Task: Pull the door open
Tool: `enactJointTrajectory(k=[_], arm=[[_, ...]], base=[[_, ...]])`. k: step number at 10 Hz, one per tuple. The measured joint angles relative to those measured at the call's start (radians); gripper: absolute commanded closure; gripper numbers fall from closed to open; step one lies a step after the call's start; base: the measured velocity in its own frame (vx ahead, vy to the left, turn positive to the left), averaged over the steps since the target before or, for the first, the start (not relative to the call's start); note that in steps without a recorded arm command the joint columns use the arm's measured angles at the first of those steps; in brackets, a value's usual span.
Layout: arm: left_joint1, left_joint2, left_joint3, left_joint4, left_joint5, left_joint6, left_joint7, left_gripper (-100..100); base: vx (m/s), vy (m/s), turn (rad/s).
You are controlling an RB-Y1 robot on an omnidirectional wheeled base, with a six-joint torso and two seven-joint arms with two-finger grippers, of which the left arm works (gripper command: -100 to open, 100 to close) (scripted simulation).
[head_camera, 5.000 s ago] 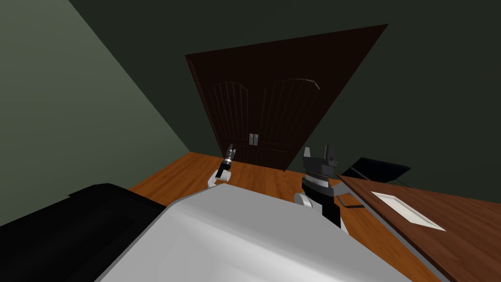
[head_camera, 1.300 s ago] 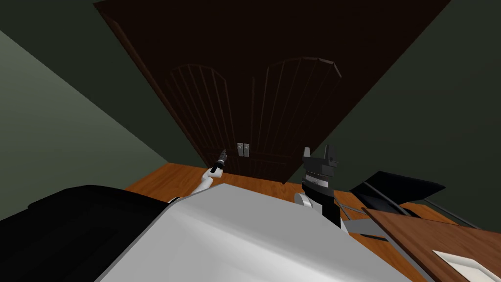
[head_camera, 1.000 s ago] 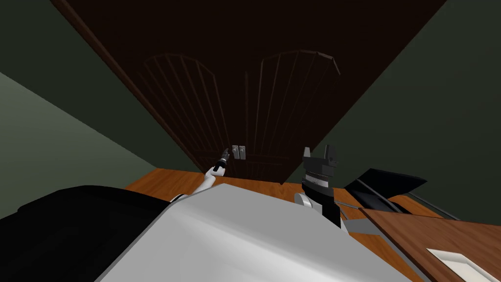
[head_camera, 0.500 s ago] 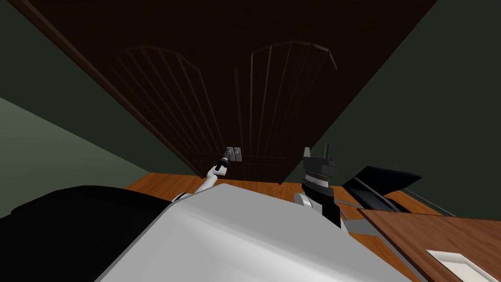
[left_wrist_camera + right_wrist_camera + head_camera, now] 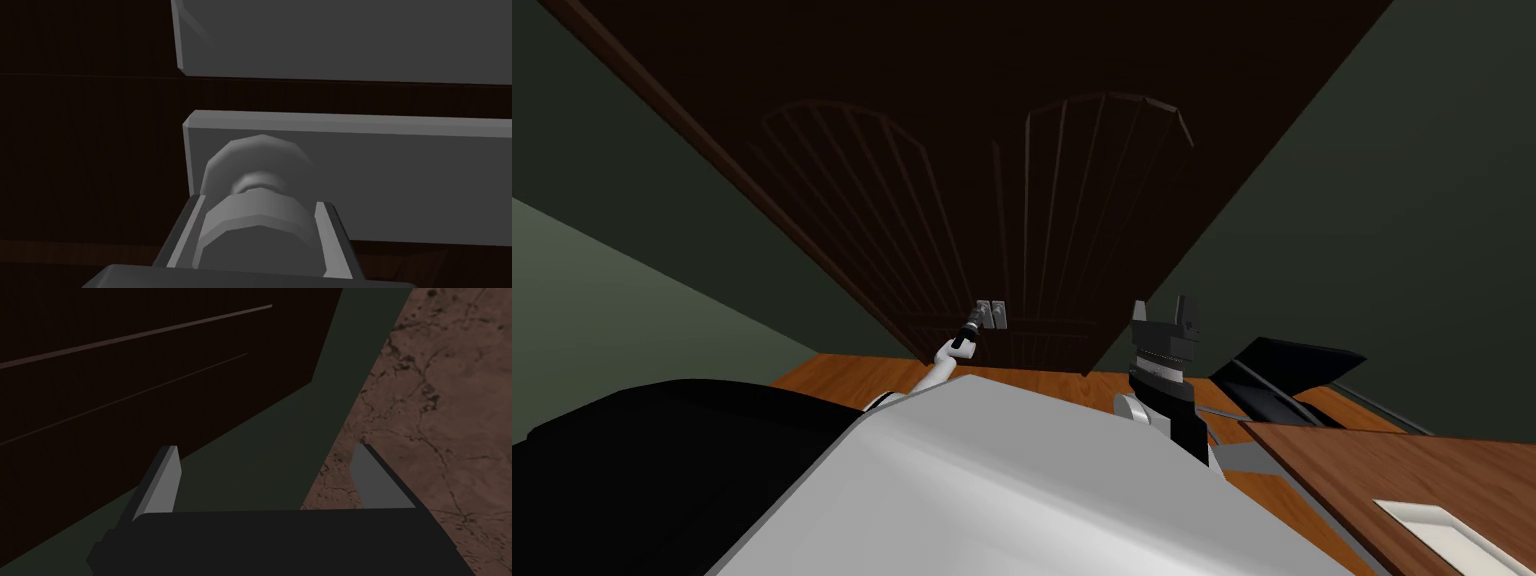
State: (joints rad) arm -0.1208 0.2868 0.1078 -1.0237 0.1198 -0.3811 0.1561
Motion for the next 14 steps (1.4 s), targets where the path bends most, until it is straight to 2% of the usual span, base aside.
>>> enactJointTrajectory(k=[1, 2, 3, 5, 8, 10, 11, 12, 13, 14], arm=[[0.005, 0.003, 0.003, -0.004, 0.001, -0.002, 0.000, 100], [0.029, 0.005, 0.010, -0.030, 0.001, 0.009, -0.001, 100], [0.050, 0.020, 0.024, -0.041, 0.005, 0.023, 0.000, -100], [0.057, 0.026, 0.018, -0.049, 0.005, 0.025, 0.006, -100], [0.063, 0.025, -0.018, -0.077, 0.003, 0.023, 0.022, -100], [0.061, 0.019, -0.033, -0.081, 0.001, 0.018, 0.026, -100], [0.060, 0.029, -0.019, -0.061, 0.003, 0.017, 0.025, -100], [0.075, 0.030, -0.001, -0.068, 0.004, 0.025, 0.018, -100], [0.063, 0.038, 0.011, -0.036, 0.005, 0.021, 0.015, -100], [0.066, 0.042, 0.016, -0.030, 0.007, 0.017, 0.016, -100]], base=[[-0.090, 0.052, 0.091], [-0.170, 0.076, 0.221], [-0.229, 0.054, 0.078], [-0.226, -0.020, -0.049], [-0.209, -0.079, -0.087], [-0.066, 0.015, 0.103], [-0.009, 0.133, 0.180], [0.092, 0.147, 0.066], [0.157, 0.101, -0.019], [0.171, 0.022, -0.063]])
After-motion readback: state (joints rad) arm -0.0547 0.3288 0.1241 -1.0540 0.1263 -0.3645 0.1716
